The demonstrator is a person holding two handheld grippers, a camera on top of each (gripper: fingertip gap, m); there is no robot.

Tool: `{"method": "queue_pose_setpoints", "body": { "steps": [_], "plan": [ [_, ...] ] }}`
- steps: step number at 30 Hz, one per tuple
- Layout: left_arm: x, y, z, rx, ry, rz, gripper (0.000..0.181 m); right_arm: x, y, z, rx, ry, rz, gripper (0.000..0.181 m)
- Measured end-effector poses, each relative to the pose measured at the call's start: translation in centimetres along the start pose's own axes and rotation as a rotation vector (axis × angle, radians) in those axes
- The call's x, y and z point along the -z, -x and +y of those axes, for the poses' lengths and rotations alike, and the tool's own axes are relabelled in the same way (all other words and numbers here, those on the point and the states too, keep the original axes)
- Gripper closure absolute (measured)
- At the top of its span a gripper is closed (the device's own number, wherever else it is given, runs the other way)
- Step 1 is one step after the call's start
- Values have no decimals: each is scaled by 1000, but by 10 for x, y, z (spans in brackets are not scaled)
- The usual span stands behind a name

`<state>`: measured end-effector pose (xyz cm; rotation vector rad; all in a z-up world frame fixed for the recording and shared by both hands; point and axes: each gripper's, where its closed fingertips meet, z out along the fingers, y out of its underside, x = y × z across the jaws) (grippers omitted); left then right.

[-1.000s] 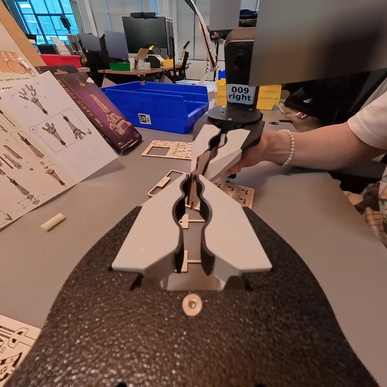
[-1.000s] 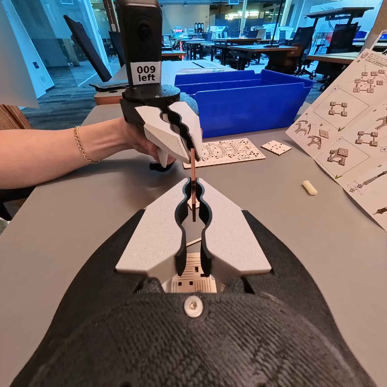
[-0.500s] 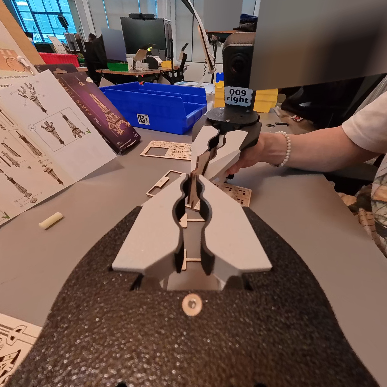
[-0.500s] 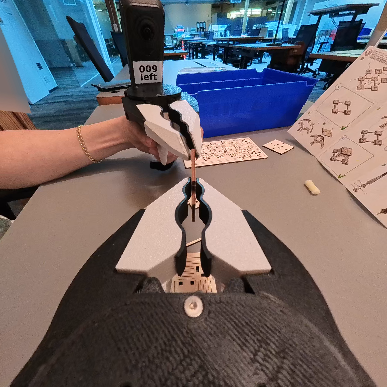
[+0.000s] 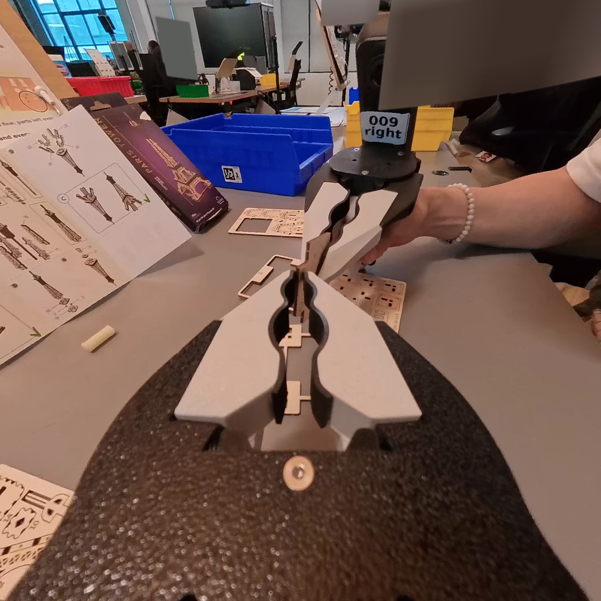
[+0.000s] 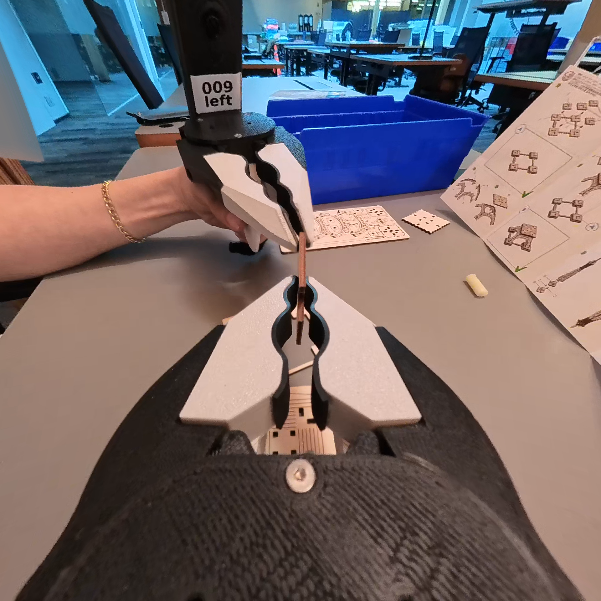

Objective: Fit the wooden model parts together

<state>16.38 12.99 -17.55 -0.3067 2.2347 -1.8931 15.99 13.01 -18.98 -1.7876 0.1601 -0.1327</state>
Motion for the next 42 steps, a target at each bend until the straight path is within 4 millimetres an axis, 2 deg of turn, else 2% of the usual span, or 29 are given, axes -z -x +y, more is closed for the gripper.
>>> {"method": "queue_pose_setpoints", "body": {
  "steps": [2,5,9,13,15,17,23,30,42],
  "plan": [
    [-2,-1,-1,4,-4,4,181,1,-1,2,2,9,4,181],
    [-2,-2,-11,16,-54,5,181,4,-7,-10,-71,-76,20,172],
    [-3,-3,-13,28,-73,10,181,6,-6,-11,-41,-79,17,174],
    [-2,-5,-16,61,-109,40,181,6,-6,-15,-38,-111,21,164],
    [-2,-6,-19,74,-132,53,181,8,-5,-18,-47,-136,3,169],
    [-2,-8,-22,90,-157,72,181,10,-4,-23,-72,-169,-12,166],
    [-1,-12,-28,146,-217,132,181,14,7,-30,-70,-217,-107,180],
    [-3,-12,-30,148,-232,128,181,19,3,-39,-93,-276,-88,178],
    [-9,-2,-14,129,-140,55,180,13,-5,-23,-118,-188,-56,181]
  ]
}}
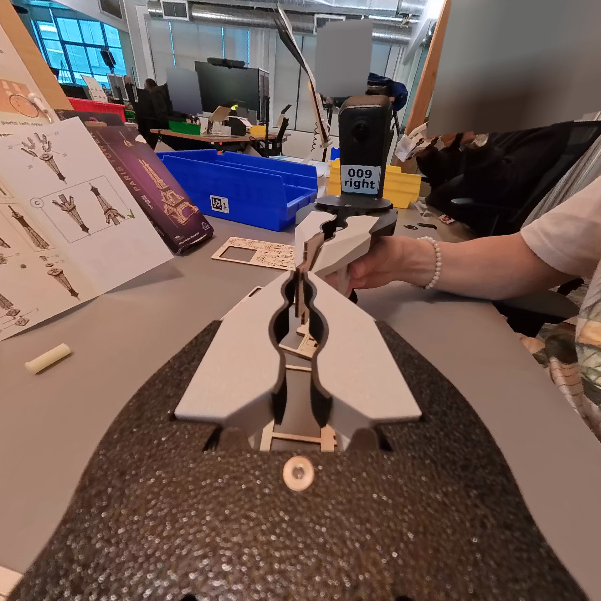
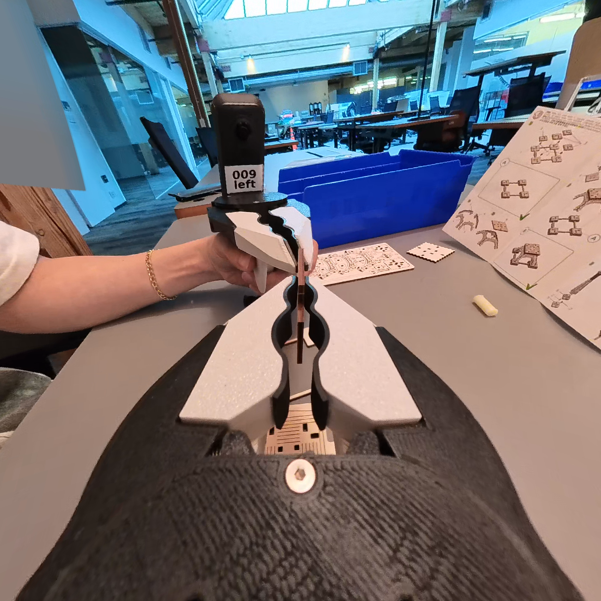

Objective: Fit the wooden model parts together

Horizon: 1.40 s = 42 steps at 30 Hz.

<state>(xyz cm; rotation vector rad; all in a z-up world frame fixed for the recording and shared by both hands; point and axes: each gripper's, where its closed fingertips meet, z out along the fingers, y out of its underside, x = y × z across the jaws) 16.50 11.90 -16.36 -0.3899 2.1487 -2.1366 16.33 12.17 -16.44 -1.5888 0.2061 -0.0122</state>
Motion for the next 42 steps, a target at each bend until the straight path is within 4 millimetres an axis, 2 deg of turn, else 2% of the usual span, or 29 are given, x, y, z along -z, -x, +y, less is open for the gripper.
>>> {"method": "queue_pose_setpoints", "body": {
  "steps": [20,42],
  "plan": [
    [1,1,0,-88,39,-54,179,-1,0,0,24,-2,19,181],
    [4,-4,2,-102,54,-17,180,-4,6,2,62,16,-1,181]
  ]
}}
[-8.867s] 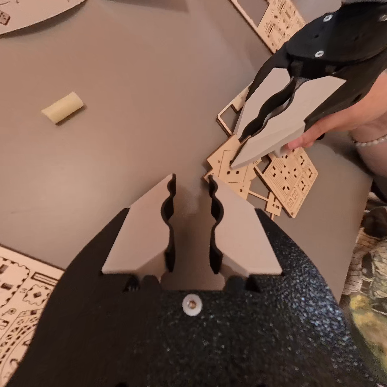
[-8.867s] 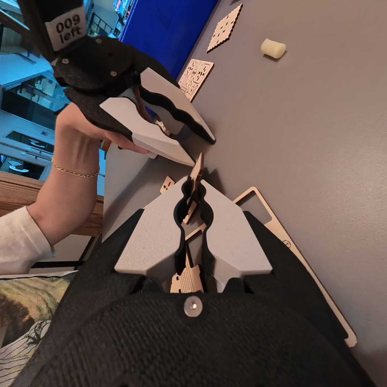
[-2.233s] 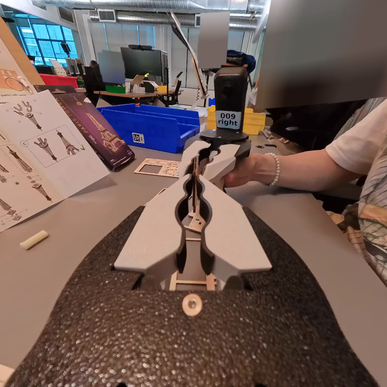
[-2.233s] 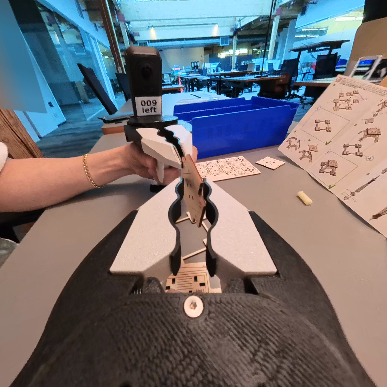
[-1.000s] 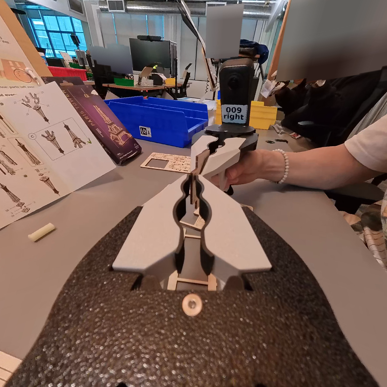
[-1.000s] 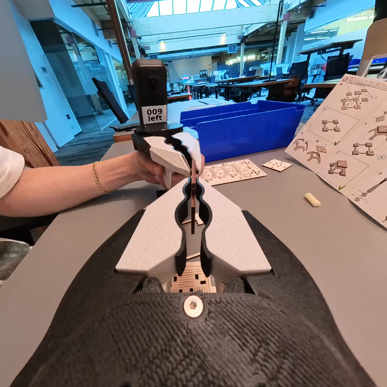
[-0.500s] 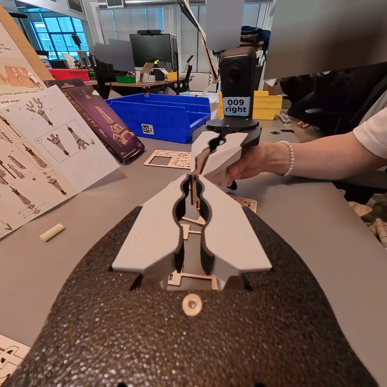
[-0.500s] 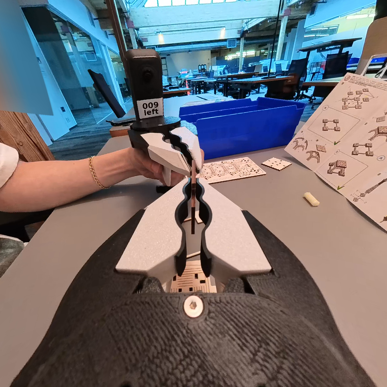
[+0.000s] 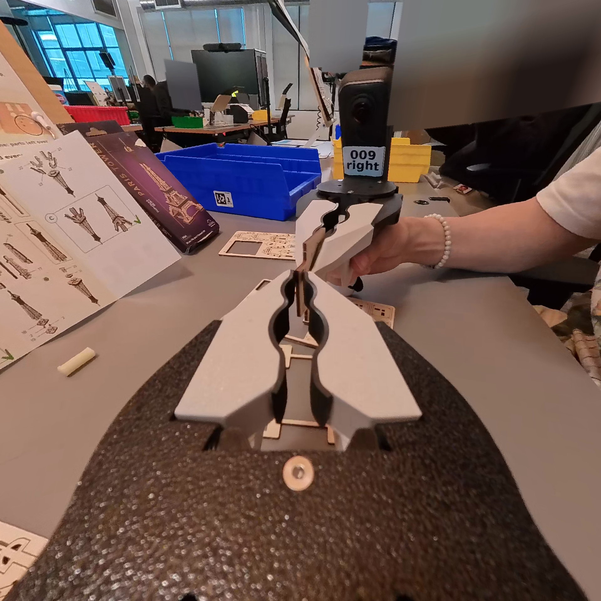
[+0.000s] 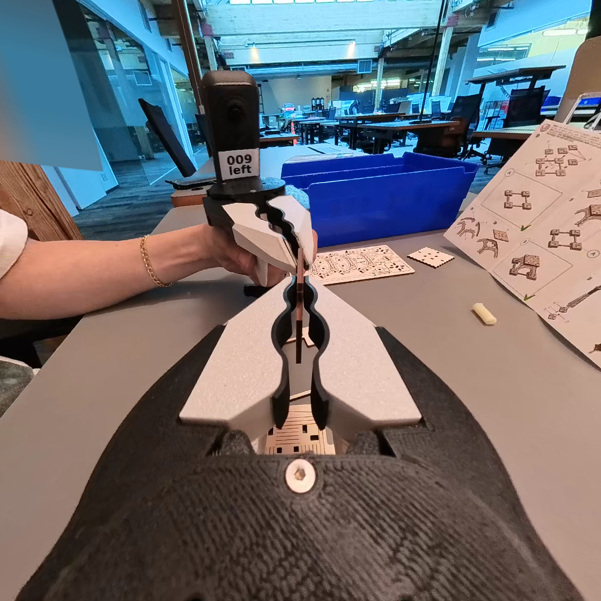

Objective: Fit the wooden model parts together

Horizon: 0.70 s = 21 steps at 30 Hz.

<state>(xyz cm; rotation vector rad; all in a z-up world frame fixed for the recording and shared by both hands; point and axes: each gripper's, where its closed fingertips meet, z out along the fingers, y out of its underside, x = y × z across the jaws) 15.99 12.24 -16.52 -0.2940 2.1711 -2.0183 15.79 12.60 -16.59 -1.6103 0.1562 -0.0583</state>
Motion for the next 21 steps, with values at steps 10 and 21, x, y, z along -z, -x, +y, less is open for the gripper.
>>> {"method": "queue_pose_setpoints", "body": {
  "steps": [10,21],
  "plan": [
    [-1,3,6,35,35,-2,180,0,-4,5,12,38,14,181],
    [2,0,5,21,33,14,180,-1,1,4,-21,35,-24,181]
  ]
}}
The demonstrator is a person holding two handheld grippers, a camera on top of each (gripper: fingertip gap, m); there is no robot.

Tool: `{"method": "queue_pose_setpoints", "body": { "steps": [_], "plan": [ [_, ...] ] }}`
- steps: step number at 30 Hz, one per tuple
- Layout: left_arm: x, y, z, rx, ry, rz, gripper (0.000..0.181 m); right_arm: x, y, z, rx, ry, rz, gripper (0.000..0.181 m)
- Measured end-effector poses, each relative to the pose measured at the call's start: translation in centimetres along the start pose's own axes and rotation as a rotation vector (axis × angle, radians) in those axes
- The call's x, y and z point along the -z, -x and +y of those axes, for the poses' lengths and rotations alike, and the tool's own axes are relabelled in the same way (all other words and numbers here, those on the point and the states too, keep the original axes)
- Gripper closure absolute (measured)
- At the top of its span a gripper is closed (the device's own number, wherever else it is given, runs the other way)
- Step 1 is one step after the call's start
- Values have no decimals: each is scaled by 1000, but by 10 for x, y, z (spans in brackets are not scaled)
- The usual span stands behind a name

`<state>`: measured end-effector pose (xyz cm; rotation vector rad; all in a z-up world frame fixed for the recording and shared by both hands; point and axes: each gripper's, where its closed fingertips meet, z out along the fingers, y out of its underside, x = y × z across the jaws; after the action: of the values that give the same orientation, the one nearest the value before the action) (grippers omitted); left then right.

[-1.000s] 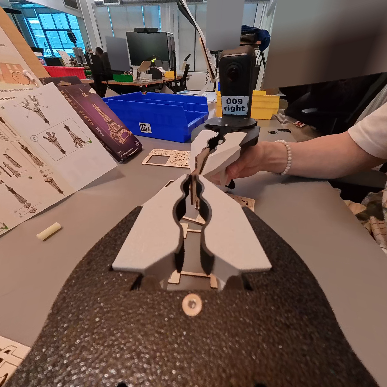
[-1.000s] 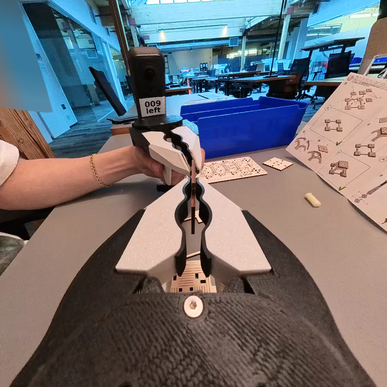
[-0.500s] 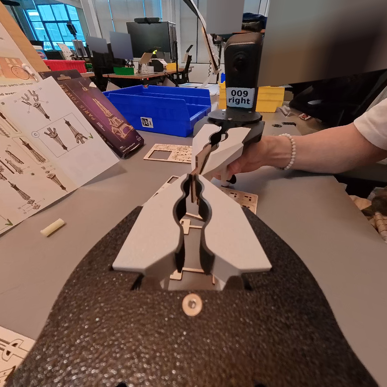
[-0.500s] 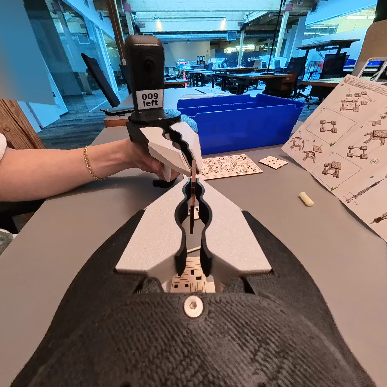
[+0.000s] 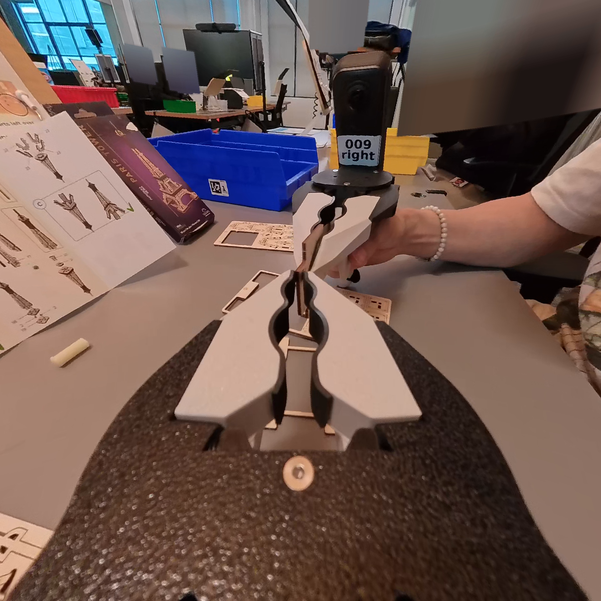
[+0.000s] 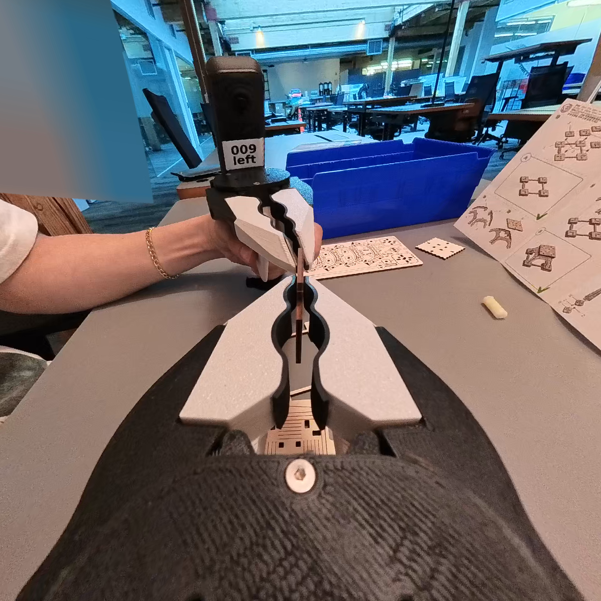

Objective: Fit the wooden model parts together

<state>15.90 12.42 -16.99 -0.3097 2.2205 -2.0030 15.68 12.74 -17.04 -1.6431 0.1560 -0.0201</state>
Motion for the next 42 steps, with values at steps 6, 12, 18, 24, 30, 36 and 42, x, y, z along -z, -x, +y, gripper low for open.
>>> {"method": "queue_pose_setpoints", "body": {
  "steps": [6,12,18,24,30,36,42],
  "plan": [
    [0,4,0,-31,6,-40,173,0,-1,0,-2,1,6,181],
    [-1,3,0,-32,5,-34,177,1,-1,0,-8,-1,8,181],
    [-2,5,1,-15,2,-37,179,1,-4,0,9,1,39,181],
    [-2,6,3,26,1,-21,176,0,-5,3,21,21,43,181],
    [-1,2,3,28,1,3,178,0,-2,3,10,21,16,181],
    [0,2,3,25,3,5,176,-1,0,3,1,23,5,181],
    [1,1,3,36,1,12,176,-1,1,3,1,25,2,181]
  ]
}}
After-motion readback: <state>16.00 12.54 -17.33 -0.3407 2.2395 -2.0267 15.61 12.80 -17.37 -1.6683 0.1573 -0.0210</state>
